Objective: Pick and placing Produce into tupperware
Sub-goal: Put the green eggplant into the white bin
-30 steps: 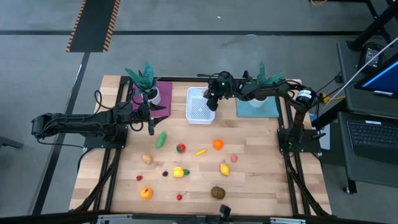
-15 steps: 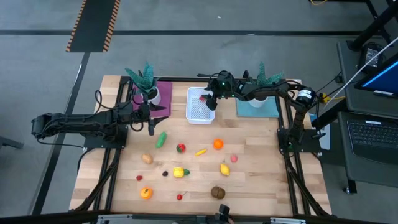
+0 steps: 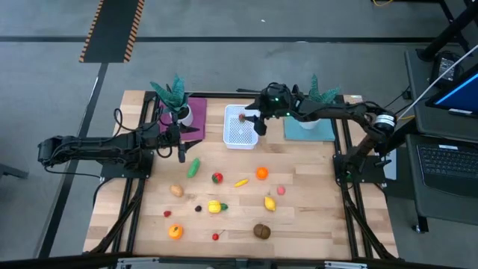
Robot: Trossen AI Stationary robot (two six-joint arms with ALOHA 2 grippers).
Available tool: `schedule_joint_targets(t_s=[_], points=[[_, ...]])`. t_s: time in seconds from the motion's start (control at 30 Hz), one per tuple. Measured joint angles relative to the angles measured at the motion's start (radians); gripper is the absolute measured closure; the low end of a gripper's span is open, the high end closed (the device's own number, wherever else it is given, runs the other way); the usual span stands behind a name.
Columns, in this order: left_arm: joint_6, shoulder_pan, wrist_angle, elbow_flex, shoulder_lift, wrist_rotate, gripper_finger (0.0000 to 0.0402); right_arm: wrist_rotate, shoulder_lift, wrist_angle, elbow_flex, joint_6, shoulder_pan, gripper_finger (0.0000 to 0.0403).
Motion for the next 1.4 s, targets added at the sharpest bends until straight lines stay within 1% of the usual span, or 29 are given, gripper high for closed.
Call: schedule_joint_targets(t_s=[0.07,0.23,0.3,0.4,0.67,0.9,1.0,1.13,1.23,1.3,1.4], points=[[0.0,-0.004,0.001,0.0,0.0,0.0,0.0198,0.003,-0.045,0.042,-0.062,0.0,0.01,0.018],[0.0,-0.01,0.002,0.0,0.0,0.001,0.0198,-0.001,-0.183,0.225,-0.269,0.025,0.033,0.018],[0.0,-0.01,0.005,0.0,0.0,0.001,0.0198,0.003,-0.249,0.285,-0.357,0.024,0.046,0.018],[0.0,-0.01,0.013,0.0,0.0,0.0,0.0198,0.006,-0.369,0.349,-0.453,0.027,0.068,0.018],[0.0,-0.012,0.039,0.0,-0.001,0.001,0.0198,0.031,-0.696,0.331,-0.629,0.027,0.079,0.018],[-0.002,-0.017,0.039,0.0,-0.001,0.001,0.0198,0.036,-0.925,0.252,-0.738,0.028,0.079,0.018],[-0.002,-0.017,0.039,0.0,-0.001,0.001,0.0198,0.018,-0.996,0.19,-0.774,0.035,0.079,0.018],[-0.003,-0.017,0.039,0.0,-0.001,0.001,0.0198,-0.06,-1.053,0.136,-0.795,0.084,0.079,0.018],[-0.007,-0.017,0.039,0.0,-0.001,0.001,0.0198,-0.093,-1.061,0.13,-0.804,0.121,0.079,0.018],[-0.006,-0.017,0.039,0.0,-0.001,0.001,0.0198,-0.095,-1.06,0.131,-0.804,0.159,0.079,0.018],[-0.006,-0.017,0.039,0.0,-0.001,0.001,0.0198,-0.095,-1.054,0.127,-0.804,0.158,0.079,0.018]])
